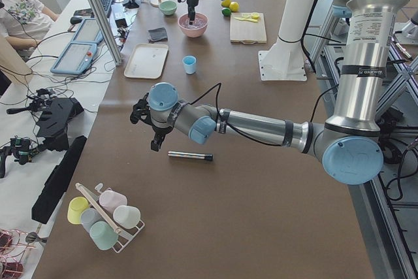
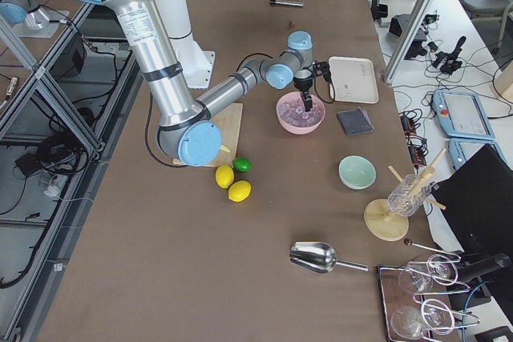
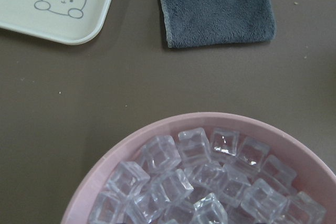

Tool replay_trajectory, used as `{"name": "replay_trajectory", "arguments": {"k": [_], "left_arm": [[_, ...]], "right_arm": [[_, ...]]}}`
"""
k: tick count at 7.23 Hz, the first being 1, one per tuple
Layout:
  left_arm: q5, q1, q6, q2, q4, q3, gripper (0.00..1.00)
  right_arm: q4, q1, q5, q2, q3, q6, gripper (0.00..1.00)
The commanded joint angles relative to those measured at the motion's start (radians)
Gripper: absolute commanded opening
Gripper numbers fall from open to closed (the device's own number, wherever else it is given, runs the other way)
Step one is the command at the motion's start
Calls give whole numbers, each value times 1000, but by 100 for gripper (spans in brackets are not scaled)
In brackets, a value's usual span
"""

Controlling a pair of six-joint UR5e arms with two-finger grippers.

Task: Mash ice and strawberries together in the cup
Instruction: 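Move the right gripper over the pink bowl of ice cubes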

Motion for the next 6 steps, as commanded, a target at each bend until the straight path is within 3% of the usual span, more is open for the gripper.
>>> {"name": "replay_trajectory", "arguments": {"k": [1, 6], "left_arm": [[0, -1, 0, 1, -1, -3, 97], [0, 2, -3, -2, -1, -3, 97]], "right_arm": [[50, -20, -7, -2, -43, 10, 76], [60, -37, 3, -33, -29, 56, 75]]}}
